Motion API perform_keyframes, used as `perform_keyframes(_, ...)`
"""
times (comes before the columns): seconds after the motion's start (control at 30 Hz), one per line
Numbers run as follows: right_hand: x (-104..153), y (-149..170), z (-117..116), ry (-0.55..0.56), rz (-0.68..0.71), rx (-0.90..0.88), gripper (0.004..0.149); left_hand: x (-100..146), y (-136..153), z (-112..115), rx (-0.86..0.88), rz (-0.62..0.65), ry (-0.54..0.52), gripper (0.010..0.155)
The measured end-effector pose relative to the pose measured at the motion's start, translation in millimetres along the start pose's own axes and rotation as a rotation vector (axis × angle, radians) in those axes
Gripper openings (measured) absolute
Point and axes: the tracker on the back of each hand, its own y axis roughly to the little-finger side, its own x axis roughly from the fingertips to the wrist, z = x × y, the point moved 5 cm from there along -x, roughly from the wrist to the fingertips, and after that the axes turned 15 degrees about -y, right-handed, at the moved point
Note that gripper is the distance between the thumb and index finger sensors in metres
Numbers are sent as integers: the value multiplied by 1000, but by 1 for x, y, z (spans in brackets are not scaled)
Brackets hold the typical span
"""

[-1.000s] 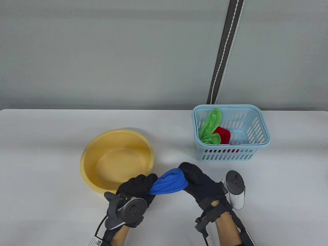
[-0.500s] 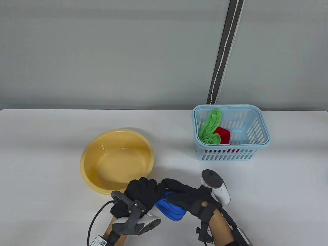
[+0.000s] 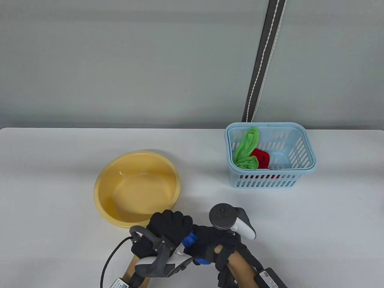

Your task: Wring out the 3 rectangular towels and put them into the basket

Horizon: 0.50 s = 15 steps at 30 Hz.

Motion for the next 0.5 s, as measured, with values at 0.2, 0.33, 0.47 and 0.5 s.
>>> perform_keyframes(0.2, 8, -11, 11, 321, -100, 347, 51, 2, 12, 10, 88, -161, 83, 41)
perform_keyframes(0.33, 18, -24, 12, 539, -77, 585, 48, 3, 20, 15, 194, -283, 125, 39)
perform_keyframes(0.47, 25, -32, 13, 659, -54, 785, 47, 3, 24, 23, 326, -392, 191, 40)
perform_keyframes(0.5, 27, -31, 14, 676, -45, 808, 47, 2, 24, 25, 357, -410, 212, 40)
